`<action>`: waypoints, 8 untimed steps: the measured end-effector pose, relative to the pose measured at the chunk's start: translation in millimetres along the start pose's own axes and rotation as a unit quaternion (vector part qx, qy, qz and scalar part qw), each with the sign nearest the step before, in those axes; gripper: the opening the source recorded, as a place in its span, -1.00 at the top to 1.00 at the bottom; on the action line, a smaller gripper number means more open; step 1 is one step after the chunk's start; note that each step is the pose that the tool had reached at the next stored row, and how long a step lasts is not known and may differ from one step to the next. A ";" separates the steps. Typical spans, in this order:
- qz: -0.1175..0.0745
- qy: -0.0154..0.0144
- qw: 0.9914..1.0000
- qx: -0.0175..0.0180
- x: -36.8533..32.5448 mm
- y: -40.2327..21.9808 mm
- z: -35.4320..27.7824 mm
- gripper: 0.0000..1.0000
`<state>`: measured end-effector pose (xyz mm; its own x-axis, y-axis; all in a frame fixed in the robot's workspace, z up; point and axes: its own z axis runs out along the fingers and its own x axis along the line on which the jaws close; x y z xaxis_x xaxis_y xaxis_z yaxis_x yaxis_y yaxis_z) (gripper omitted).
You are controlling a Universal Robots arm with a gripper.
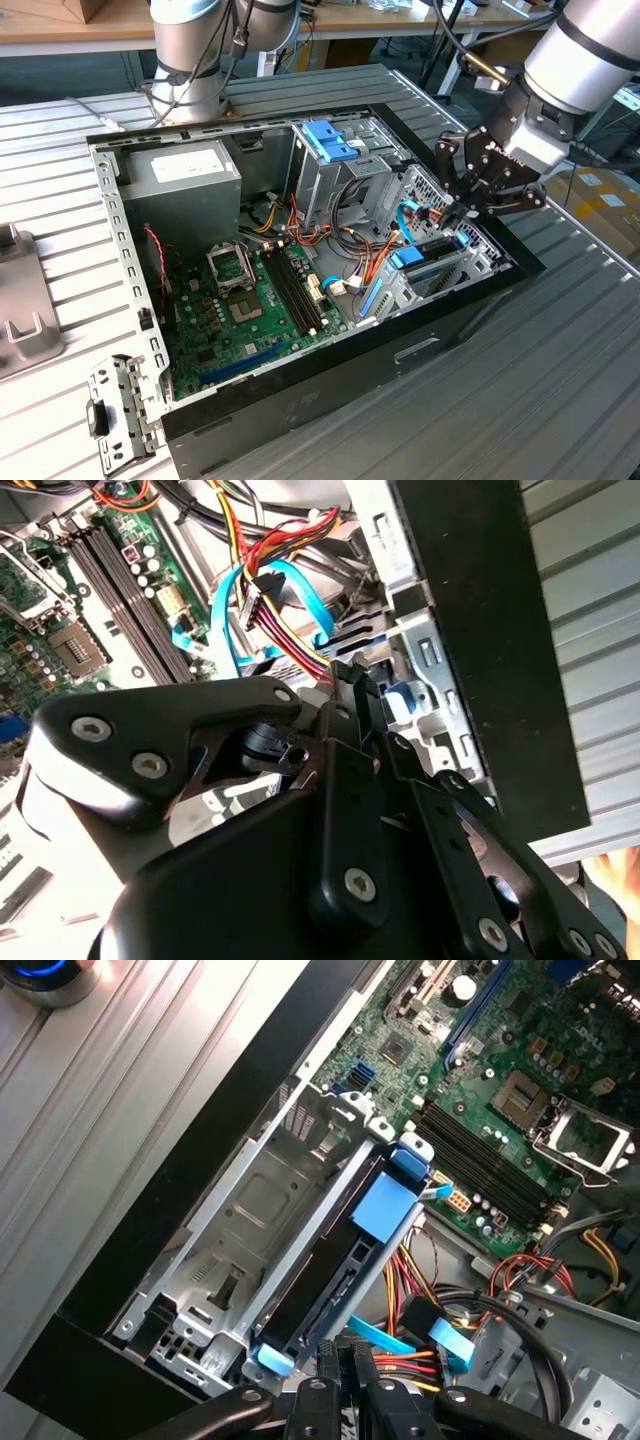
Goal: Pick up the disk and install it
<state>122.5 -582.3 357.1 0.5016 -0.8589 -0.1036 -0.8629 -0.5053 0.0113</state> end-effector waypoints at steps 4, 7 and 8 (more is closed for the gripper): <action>0.000 0.000 1.000 0.000 -3.2 5.6 0.5 0.66; 0.000 0.000 1.000 0.000 -6.2 10.6 0.8 0.66; 0.000 0.000 1.000 0.000 -7.0 12.0 0.9 0.66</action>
<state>108.6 -582.3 357.1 0.5016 -0.8589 -0.1031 -0.8629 -0.5052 0.0105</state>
